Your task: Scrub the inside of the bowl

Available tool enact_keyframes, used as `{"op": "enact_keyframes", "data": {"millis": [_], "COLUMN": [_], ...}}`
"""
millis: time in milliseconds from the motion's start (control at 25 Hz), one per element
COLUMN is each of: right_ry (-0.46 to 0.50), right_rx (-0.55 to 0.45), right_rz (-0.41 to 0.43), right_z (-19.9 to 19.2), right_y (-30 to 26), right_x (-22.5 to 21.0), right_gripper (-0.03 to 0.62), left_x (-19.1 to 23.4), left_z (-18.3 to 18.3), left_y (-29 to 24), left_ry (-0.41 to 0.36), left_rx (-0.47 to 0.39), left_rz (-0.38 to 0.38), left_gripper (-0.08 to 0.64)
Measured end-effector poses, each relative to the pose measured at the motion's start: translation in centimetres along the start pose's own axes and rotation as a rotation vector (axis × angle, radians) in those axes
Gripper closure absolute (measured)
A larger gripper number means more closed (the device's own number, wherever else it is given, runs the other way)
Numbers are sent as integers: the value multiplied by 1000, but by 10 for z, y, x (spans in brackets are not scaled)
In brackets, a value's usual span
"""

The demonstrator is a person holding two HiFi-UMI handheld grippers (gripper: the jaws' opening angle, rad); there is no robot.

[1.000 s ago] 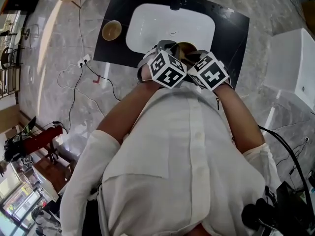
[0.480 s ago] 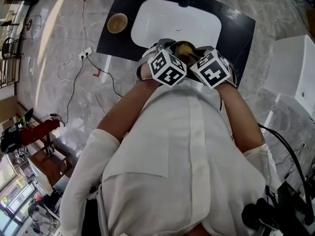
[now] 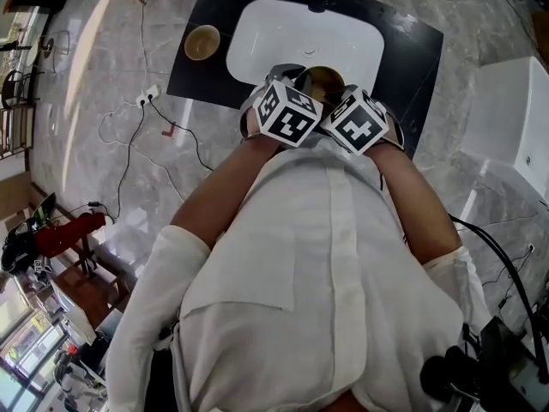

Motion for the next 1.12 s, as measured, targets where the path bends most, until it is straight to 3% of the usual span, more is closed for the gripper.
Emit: {"op": "enact_keyframes", "data": {"millis": [160, 240, 560, 760, 880, 1120], "right_ry": [38, 70, 229, 310, 315, 273], "right_rx": [-30, -44, 4, 82, 121, 130], "right_rz": [25, -3, -231, -293, -278, -162], "right_z": [10, 15, 19, 11, 3, -7], "right_y": [5, 10, 20, 19, 13, 5], "right_x": [2, 1, -10, -8, -3, 6], "right_gripper": [541, 541, 541, 541, 541, 541], "left_x": [4, 3, -3, -6, -5, -3], "left_z": [-4, -8, -13, -12, -9, -12], "left_y": [-3, -2, -1, -1, 0, -3], "left_ry": [120, 150, 91, 68, 55, 81], "left_rx": [-2, 2, 25, 21, 16, 8], "left_rz": [-53, -71, -60, -51, -35, -38], "left_gripper": [546, 549, 549, 548, 548, 545]}}
Point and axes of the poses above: the fingertips, and each gripper's own axes: y backward along the fingers, x to its left, z out of its top, the point moved 6 cm from there along y, backward along the fingers, and after that the axes turned 5 degrees about -y, right-handed, at the moved point
